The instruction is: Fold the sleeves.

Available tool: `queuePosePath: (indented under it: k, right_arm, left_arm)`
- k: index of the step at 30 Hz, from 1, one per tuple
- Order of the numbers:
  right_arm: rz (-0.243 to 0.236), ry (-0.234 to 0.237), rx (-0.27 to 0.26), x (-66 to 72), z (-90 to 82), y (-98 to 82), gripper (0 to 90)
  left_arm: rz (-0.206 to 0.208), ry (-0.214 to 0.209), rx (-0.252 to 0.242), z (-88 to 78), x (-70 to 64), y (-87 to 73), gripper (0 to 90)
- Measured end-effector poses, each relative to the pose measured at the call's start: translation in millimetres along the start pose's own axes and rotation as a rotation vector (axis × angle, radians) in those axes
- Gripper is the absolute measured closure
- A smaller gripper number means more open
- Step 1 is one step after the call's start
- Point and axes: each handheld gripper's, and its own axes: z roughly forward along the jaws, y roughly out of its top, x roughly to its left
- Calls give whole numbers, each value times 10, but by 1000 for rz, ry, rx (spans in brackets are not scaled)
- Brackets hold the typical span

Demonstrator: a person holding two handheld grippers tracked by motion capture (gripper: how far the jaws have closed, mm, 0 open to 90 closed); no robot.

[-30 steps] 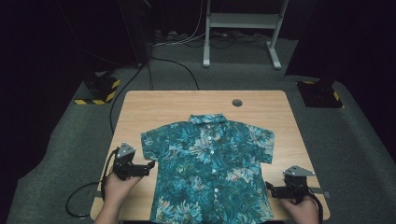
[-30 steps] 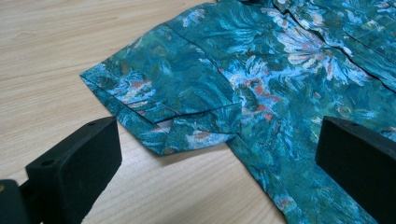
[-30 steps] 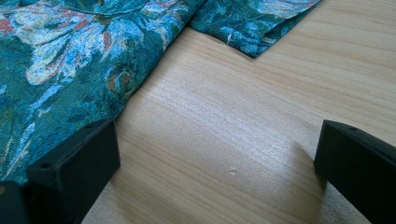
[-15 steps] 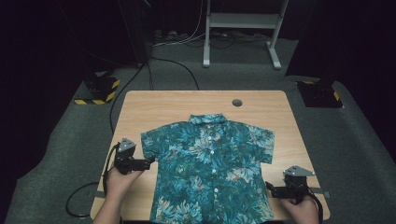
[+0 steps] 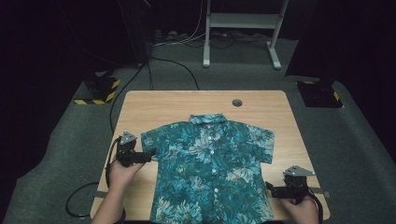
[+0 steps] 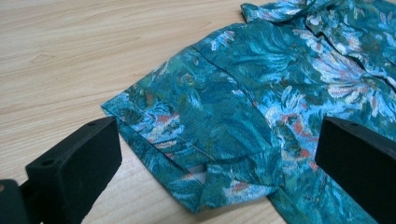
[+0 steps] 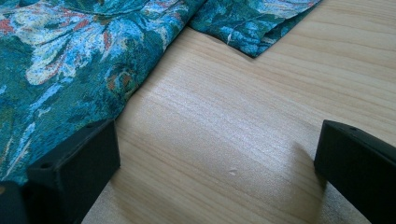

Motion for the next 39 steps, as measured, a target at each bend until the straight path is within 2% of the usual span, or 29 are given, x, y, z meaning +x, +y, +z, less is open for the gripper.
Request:
queuePosePath:
  k: [15, 24, 28, 39]
  right_arm:
    - [0, 0, 0, 0, 0, 0, 0]
    - [-2, 0, 0, -1, 0, 0, 0]
    - [-1, 0, 0, -1, 0, 0, 0]
    - [-1, 0, -1, -1, 0, 0, 0]
  left_arm:
    - [-21, 20, 10, 198, 157, 86, 8]
    - [-54, 38, 17, 299, 282, 81, 9]
    - [-51, 43, 29, 366, 316, 78, 12]
    - [-76, 48, 45, 544, 424, 85, 26]
